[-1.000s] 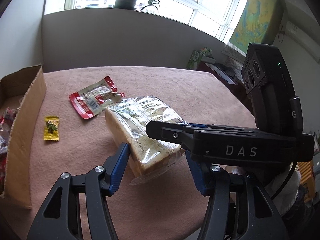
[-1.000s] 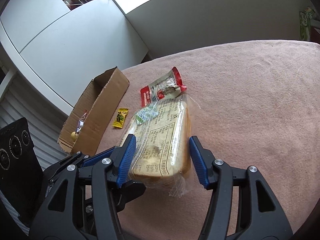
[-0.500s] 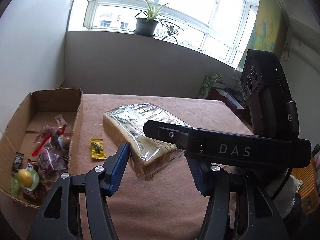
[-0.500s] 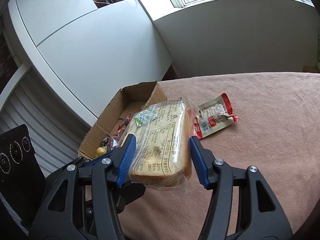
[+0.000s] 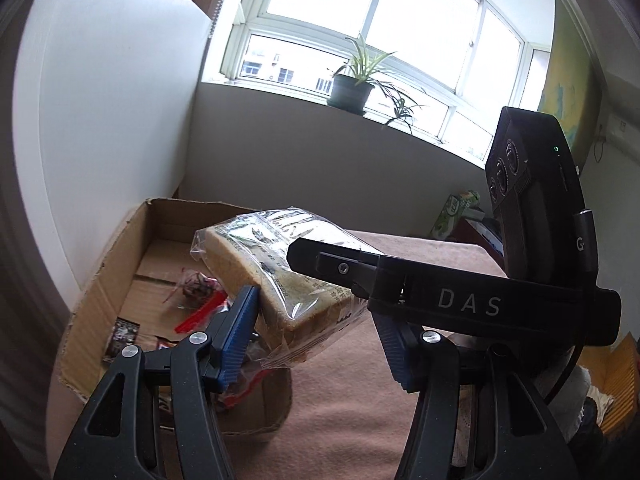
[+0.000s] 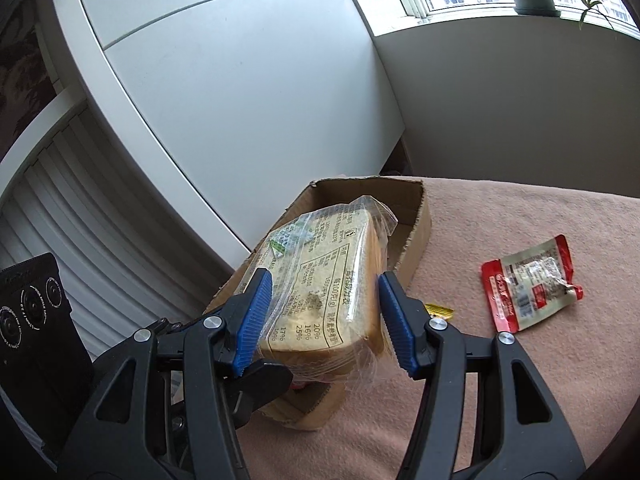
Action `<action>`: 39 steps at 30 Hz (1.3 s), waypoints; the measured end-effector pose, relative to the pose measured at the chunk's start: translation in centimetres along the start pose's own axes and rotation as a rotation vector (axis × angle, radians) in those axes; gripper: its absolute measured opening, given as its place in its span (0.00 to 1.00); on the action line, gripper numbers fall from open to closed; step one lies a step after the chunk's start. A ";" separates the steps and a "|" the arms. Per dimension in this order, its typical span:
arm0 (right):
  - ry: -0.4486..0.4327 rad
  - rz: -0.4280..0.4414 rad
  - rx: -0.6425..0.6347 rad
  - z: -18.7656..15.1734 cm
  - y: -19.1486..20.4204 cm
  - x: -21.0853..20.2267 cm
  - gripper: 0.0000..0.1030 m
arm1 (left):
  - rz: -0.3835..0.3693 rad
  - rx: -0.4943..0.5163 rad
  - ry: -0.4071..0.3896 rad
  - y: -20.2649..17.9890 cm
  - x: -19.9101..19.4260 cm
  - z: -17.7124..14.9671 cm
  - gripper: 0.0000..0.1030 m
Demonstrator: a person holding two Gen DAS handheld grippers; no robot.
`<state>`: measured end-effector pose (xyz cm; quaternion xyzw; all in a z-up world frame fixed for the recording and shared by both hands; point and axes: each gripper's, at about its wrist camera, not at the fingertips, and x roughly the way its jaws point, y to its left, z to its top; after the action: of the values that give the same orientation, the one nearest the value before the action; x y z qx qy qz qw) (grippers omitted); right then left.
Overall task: Organize snacks
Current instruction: 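Carry the bread loaf into the cardboard box and open both grippers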
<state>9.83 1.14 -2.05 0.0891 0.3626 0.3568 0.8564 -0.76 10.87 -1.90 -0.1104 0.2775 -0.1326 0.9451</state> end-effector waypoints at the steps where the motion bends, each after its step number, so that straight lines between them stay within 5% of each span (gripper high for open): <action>1: 0.004 0.006 -0.004 0.1 0.3 0.6 0.57 | 0.007 -0.005 -0.003 0.5 -0.2 0.0 0.56; 22: 0.104 0.057 0.021 1.4 0.6 9.0 0.56 | 0.133 -0.072 0.070 7.3 2.3 0.5 0.56; 39: 0.070 0.005 -0.002 0.8 0.7 6.8 0.57 | 0.192 -0.066 0.060 7.5 1.3 0.3 0.56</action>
<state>13.28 6.30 -5.00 0.0765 0.3918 0.3624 0.8422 1.85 17.57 -4.44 -0.1105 0.3193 -0.0356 0.9405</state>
